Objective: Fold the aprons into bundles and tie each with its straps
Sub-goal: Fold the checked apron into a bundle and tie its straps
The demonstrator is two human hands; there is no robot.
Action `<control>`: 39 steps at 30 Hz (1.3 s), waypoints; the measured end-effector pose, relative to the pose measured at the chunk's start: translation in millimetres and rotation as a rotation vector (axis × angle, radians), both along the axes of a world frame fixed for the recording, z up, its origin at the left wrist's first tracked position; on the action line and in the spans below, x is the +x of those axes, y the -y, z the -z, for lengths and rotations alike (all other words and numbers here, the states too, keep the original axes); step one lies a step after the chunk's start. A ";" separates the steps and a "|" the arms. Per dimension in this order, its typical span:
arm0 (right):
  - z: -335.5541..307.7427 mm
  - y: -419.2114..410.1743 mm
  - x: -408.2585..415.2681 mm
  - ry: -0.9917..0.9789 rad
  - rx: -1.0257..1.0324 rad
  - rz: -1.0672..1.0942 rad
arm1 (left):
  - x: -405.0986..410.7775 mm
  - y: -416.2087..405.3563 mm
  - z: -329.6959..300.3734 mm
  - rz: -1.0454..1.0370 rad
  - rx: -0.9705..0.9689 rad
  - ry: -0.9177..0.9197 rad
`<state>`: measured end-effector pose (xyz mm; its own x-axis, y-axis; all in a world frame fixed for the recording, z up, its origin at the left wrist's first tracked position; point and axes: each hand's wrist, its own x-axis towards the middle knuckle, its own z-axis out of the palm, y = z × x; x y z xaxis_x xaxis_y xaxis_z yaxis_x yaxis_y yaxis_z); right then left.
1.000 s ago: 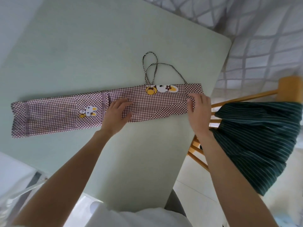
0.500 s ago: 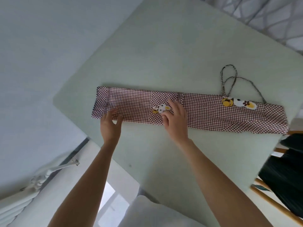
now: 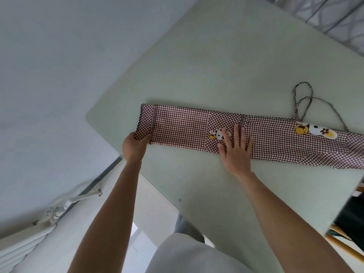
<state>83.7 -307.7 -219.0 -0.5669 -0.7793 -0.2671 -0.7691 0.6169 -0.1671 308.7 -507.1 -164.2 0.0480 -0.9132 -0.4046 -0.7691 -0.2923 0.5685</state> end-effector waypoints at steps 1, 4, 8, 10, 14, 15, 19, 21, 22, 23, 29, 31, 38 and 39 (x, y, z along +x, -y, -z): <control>-0.8 0.6 -0.1 0.002 -0.006 0.003 | -2.3 -1.8 -2.2 -0.043 0.010 -0.096; -0.9 1.4 0.6 0.010 -0.005 0.003 | -9.7 -1.9 -4.3 -0.185 0.025 -0.292; -1.8 1.4 -0.5 0.027 0.005 0.000 | -12.5 0.7 -0.2 -0.407 0.077 -0.416; -3.0 0.0 -1.5 0.039 0.015 -0.009 | -9.2 2.3 2.2 -0.495 0.104 -0.448; -2.7 -2.3 -2.7 0.031 -0.025 -0.024 | 3.3 10.7 7.2 -0.500 0.173 -0.444; -1.9 -2.4 -2.7 0.028 -0.036 -0.028 | 5.8 11.6 6.5 -0.464 0.177 -0.414; -0.1 -2.6 -0.1 0.019 -0.061 -0.031 | -0.9 5.8 -10.5 -0.330 0.070 -0.397; 0.2 -1.4 -0.3 0.037 -0.088 -0.028 | -17.2 -5.0 -29.1 -0.250 -0.022 -0.470; 0.4 0.9 0.1 0.073 -0.131 -0.012 | -27.1 -12.2 -40.1 -0.206 -0.060 -0.508; -1.1 2.9 -0.6 0.145 -0.199 0.027 | -39.4 -20.8 -51.6 -0.170 -0.082 -0.557; -48.1 -33.8 -34.0 0.787 -0.790 0.447 | -147.0 -100.3 -98.4 0.066 0.018 -0.798; -60.8 -59.6 -47.3 0.797 -0.853 0.550 | -185.1 -132.1 -103.7 0.206 0.013 -0.828; -77.2 -166.8 -113.4 0.763 -0.862 1.041 | -281.7 -229.2 -43.8 0.824 -0.156 -0.409; -78.0 -174.0 -119.9 0.765 -0.830 1.052 | -285.4 -235.1 -29.9 0.880 -0.138 -0.282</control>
<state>-36.2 -133.7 -141.0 -0.8712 -0.1994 -0.4485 0.3660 0.3450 -0.8643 23.3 -272.1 -134.3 -0.7670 -0.6154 -0.1816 -0.5104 0.4136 0.7540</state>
